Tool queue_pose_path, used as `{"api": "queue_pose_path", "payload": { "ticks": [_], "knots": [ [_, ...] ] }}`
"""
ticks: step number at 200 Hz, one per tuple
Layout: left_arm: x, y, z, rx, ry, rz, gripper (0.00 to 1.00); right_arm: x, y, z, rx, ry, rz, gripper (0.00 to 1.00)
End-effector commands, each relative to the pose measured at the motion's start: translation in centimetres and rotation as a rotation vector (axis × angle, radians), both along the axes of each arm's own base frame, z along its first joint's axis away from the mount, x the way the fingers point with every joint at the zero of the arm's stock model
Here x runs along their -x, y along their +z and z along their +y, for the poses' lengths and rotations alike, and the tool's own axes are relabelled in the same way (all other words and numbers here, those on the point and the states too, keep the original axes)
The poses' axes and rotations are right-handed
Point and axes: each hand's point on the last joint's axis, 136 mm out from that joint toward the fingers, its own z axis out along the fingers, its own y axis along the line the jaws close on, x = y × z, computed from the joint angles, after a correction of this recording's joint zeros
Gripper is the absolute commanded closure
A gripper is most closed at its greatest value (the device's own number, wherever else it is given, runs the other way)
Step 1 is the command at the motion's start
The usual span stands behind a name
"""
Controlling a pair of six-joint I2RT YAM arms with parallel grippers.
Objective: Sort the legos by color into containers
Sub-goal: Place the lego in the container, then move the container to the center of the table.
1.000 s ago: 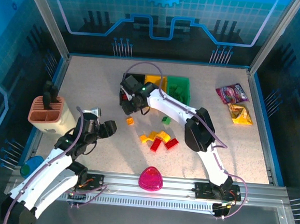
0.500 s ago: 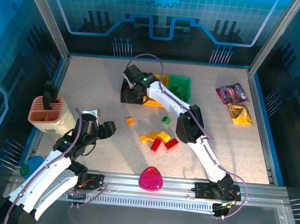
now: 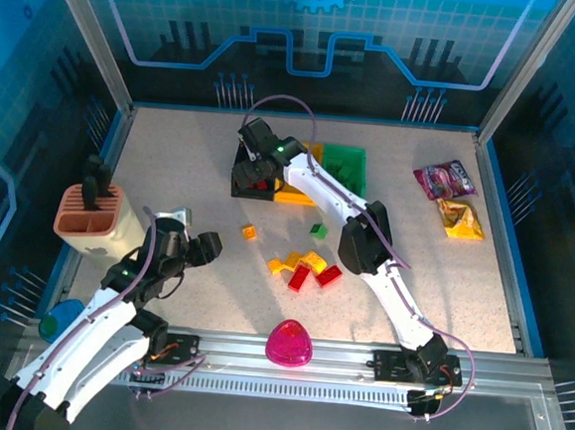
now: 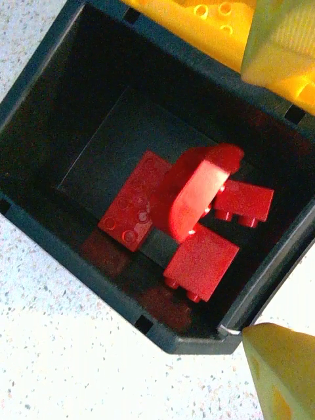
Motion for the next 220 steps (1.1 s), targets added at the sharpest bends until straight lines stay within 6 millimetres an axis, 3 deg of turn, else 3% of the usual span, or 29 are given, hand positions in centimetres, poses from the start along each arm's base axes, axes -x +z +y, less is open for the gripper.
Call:
{"api": "queue_pose_path", "payload": {
  "ticks": [1,18,26,29,52,76,85,92,148,186,205,220],
  "knots": [
    [-0.1,1.3,-0.3,0.015,-0.011,-0.023,0.34,0.7,3.8,-0.7,-0.021,-0.015,-0.061,0.07],
    [-0.4,1.2,-0.5,0.019,-0.016,-0.017,0.34,1.0,3.9,-1.7,-0.021,-0.029,-0.062,0.08],
    [-0.5,1.2,-0.7,0.023,-0.019,-0.013,0.34,1.0,2.7,-2.3,-0.010,-0.041,-0.044,0.10],
    [-0.5,1.3,-0.8,0.026,-0.022,-0.012,0.34,1.0,3.6,-2.6,-0.023,-0.049,-0.053,0.11],
    [-1.0,1.5,-1.2,0.038,-0.030,-0.011,0.34,0.2,2.3,-5.0,-0.036,-0.129,0.016,0.33],
    [-1.1,1.8,-1.2,0.041,-0.029,-0.019,0.34,-0.5,1.7,-6.2,-0.048,-0.176,0.042,0.35],
    [-1.0,1.9,-1.2,0.040,-0.029,-0.020,0.34,-0.6,2.0,-6.2,-0.054,-0.179,0.037,0.34],
    [-1.0,1.9,-1.1,0.039,-0.028,-0.018,0.34,-0.8,0.3,-6.1,-0.036,-0.186,0.058,0.34],
    [-0.1,1.8,-0.5,0.024,-0.016,-0.017,0.34,-1.2,-3.0,-4.6,-0.041,-0.189,0.128,0.31],
    [0.1,1.8,-0.3,0.014,-0.014,-0.018,0.34,-1.0,-5.1,-5.0,-0.008,-0.209,0.157,0.51],
    [0.1,1.7,-0.3,0.018,-0.013,-0.018,0.35,-0.3,-5.3,-5.3,0.005,-0.219,0.161,0.64],
    [0.0,1.7,-0.4,0.019,-0.014,-0.019,0.35,0.6,-5.3,-5.5,0.017,-0.224,0.158,0.69]
  ]
}}
